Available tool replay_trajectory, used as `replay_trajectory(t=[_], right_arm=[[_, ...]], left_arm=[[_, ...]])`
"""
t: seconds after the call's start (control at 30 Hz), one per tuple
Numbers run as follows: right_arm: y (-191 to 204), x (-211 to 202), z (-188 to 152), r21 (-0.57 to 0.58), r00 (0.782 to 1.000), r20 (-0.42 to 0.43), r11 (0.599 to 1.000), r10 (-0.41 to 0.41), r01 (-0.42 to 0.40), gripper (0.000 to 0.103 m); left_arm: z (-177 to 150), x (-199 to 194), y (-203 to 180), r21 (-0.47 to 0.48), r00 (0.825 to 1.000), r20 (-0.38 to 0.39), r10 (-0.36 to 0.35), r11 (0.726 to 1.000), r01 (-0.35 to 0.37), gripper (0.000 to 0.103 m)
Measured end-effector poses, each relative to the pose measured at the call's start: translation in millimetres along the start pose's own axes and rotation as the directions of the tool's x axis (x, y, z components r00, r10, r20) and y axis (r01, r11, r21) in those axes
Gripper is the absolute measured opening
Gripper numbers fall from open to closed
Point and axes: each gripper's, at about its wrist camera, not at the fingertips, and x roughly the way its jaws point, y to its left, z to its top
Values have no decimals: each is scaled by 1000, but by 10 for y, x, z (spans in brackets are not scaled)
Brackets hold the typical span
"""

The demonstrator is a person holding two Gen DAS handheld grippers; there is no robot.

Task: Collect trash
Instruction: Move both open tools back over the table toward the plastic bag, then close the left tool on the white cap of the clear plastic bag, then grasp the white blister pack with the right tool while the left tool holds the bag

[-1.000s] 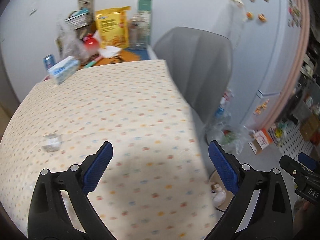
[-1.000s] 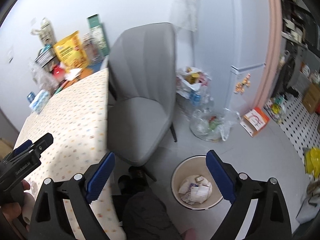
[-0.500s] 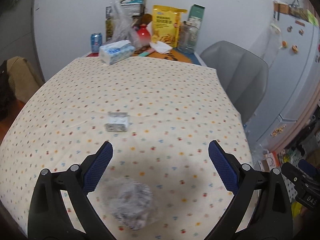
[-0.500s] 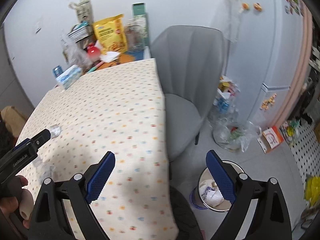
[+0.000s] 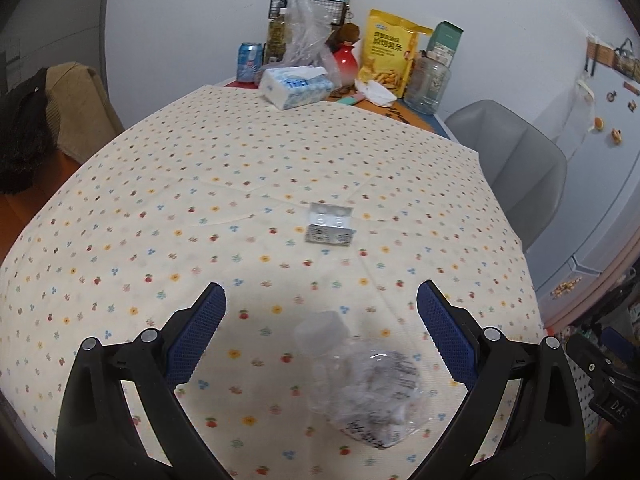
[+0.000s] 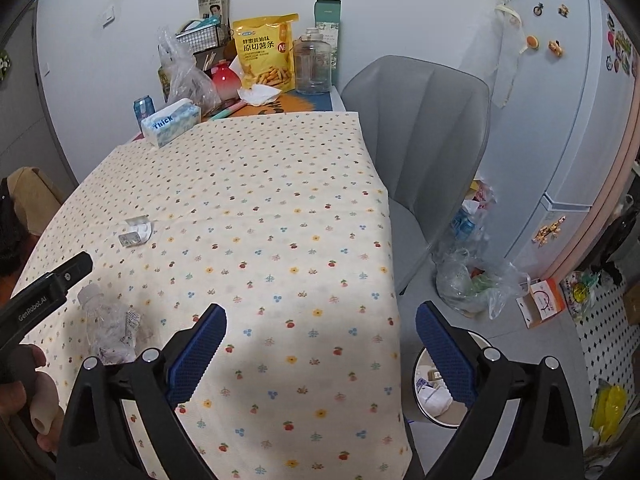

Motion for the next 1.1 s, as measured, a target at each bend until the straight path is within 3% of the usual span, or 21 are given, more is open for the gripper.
replay_trajectory(t=[0.23, 0.37, 0.53, 0.63, 0.67, 0.7, 1.1], right_arm=[[116, 112, -46, -18, 1000, -14, 1000, -4, 3, 94], [120, 152, -42, -24, 1000, -19, 1000, 7, -8, 94], [148, 228, -57, -30, 999, -33, 999, 13, -14, 94], [178, 260, -60, -37, 999, -39, 999, 20, -21, 94], [190, 266, -54, -39, 999, -40, 999, 22, -24, 94], [200, 267, -48, -41, 999, -40, 999, 26, -28, 94], [634, 249, 215, -88, 995, -7, 992, 95, -95, 92]], left_arm=[[-52, 121, 129, -17, 999, -26, -20, 1000, 20, 92], [-116, 269, 98, -16, 997, -74, -28, 1000, 27, 76], [-164, 378, 127, -31, 993, -112, -28, 999, 25, 65], [-151, 419, 156, -53, 990, -133, -54, 997, 47, 53], [-140, 423, 161, -62, 989, -137, -62, 997, 54, 47], [-122, 420, 167, -68, 989, -137, -64, 996, 56, 33], [278, 108, 458, -98, 998, 12, 54, 994, -52, 33]])
